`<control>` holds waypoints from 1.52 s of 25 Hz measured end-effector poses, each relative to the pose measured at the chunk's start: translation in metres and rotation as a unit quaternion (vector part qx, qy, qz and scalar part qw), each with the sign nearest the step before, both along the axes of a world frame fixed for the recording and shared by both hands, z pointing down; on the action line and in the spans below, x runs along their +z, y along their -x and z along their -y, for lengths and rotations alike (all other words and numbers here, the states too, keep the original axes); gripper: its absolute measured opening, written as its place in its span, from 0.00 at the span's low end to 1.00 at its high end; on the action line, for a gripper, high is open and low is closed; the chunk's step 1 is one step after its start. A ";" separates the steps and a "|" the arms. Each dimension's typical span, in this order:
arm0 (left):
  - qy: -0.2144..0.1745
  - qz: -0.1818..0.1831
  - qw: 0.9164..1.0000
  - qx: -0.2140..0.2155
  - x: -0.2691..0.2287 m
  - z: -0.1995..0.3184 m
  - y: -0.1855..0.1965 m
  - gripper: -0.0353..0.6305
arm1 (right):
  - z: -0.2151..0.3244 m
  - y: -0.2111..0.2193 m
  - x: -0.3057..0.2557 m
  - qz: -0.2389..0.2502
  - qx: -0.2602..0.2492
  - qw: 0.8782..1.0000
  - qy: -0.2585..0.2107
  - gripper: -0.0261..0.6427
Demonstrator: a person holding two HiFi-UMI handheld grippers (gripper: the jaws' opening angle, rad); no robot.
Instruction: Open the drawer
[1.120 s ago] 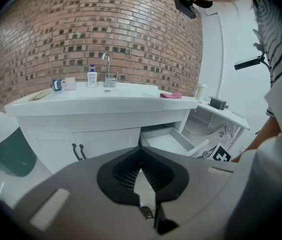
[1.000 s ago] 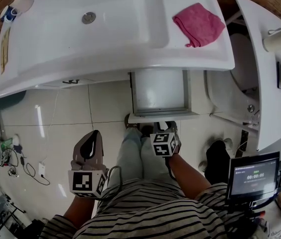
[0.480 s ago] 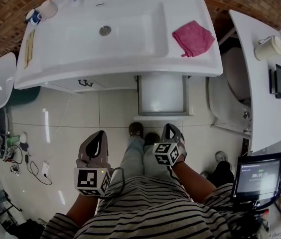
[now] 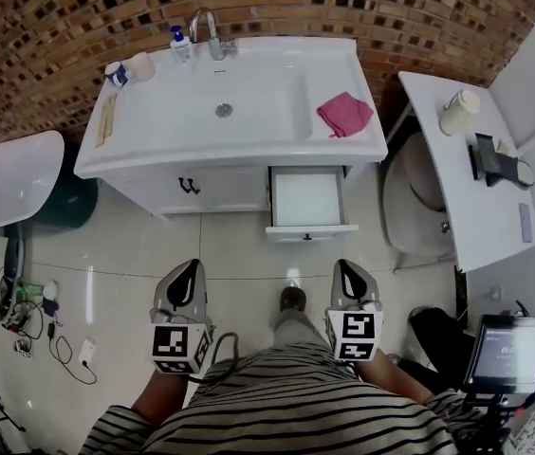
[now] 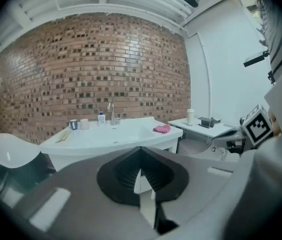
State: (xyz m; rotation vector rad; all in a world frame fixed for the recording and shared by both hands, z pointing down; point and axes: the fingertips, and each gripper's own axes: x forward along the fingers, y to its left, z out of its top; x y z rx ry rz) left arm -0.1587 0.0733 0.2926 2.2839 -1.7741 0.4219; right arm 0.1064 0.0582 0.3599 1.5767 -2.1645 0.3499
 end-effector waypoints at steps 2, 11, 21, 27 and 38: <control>-0.021 0.000 1.000 -0.005 -0.006 -0.029 0.011 0.07 | -0.030 0.004 -0.029 0.032 0.016 0.999 -0.025 0.04; -0.056 -0.047 0.997 -0.001 -0.043 -0.187 0.035 0.07 | -0.178 0.073 -0.116 0.056 -0.002 0.993 -0.108 0.04; -0.071 -0.065 0.995 -0.007 -0.059 -0.249 0.021 0.07 | -0.243 0.093 -0.134 0.065 -0.050 0.992 -0.092 0.04; -0.064 -0.062 0.996 0.001 -0.062 -0.258 -0.012 0.07 | -0.250 0.081 -0.143 0.066 -0.077 0.991 -0.090 0.04; -0.063 -0.054 0.997 -0.003 -0.065 -0.258 -0.040 0.07 | -0.249 0.058 -0.148 0.063 -0.087 0.989 -0.101 0.04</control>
